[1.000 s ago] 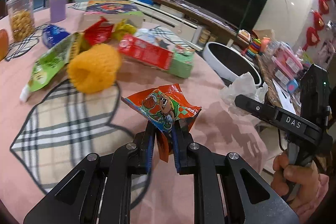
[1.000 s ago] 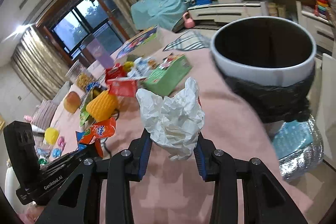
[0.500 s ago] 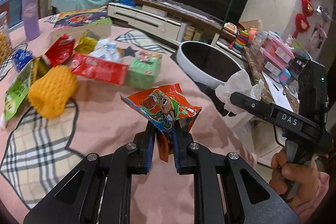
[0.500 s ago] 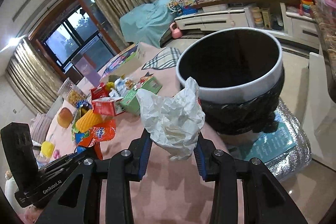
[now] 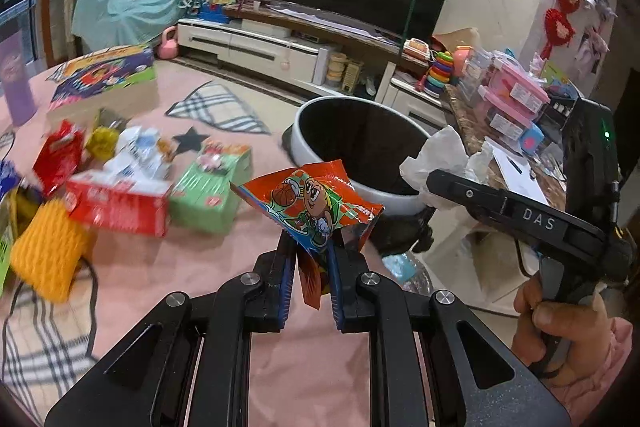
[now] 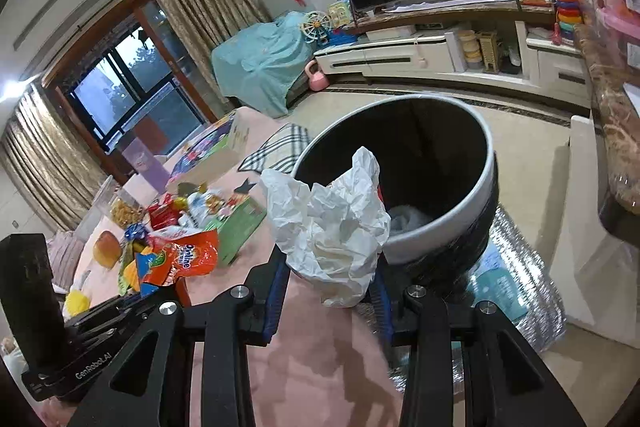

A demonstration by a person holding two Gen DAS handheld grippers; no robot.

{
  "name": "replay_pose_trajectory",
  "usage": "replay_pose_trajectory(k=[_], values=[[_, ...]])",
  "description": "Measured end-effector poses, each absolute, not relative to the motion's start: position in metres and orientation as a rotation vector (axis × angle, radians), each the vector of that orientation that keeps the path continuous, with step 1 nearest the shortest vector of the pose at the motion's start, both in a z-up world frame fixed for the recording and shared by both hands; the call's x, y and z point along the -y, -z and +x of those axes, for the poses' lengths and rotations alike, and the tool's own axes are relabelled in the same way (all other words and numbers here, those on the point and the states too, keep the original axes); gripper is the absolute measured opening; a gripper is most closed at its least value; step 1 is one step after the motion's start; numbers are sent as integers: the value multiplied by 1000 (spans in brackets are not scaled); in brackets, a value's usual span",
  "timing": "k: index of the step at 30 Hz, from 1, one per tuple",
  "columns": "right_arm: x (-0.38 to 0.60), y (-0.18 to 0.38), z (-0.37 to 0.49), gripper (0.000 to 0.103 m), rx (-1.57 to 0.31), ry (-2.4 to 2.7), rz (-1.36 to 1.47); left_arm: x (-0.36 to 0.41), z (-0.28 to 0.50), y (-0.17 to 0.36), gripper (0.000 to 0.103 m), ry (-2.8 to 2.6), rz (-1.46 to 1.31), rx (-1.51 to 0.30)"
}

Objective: Collect trash
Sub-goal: 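Carry wrapper and tissue over the bin and open both tools, then move both open tools from the bin back over the table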

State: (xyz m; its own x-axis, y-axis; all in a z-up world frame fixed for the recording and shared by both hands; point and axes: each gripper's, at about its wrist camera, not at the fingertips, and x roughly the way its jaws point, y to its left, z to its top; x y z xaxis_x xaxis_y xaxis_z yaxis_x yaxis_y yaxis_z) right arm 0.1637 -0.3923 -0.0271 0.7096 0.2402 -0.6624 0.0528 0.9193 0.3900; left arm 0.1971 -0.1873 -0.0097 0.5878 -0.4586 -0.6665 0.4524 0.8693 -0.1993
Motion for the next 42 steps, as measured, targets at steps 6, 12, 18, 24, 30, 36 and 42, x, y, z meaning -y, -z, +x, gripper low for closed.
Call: replay_pose_trajectory(k=[6,12,18,24,30,36,42], values=[[413,24,182,38,-792,-85,401,212,217,6,14,557,15,-783],[423,24,197,38,-807,-69,371,232,234,5,14,565,41,-782],[433,28,211,39,-826,-61,358,249,250,9,14,566,61,-800],[438,32,221,41,-846,-59,352,261,262,14,14,561,69,-818],[444,35,233,44,-871,-52,332,270,271,18,17,558,90,-831],[449,36,237,54,-880,-47,335,271,269,20,42,544,110,-828],[450,34,228,56,-865,-43,363,257,257,24,46,535,83,-834]])
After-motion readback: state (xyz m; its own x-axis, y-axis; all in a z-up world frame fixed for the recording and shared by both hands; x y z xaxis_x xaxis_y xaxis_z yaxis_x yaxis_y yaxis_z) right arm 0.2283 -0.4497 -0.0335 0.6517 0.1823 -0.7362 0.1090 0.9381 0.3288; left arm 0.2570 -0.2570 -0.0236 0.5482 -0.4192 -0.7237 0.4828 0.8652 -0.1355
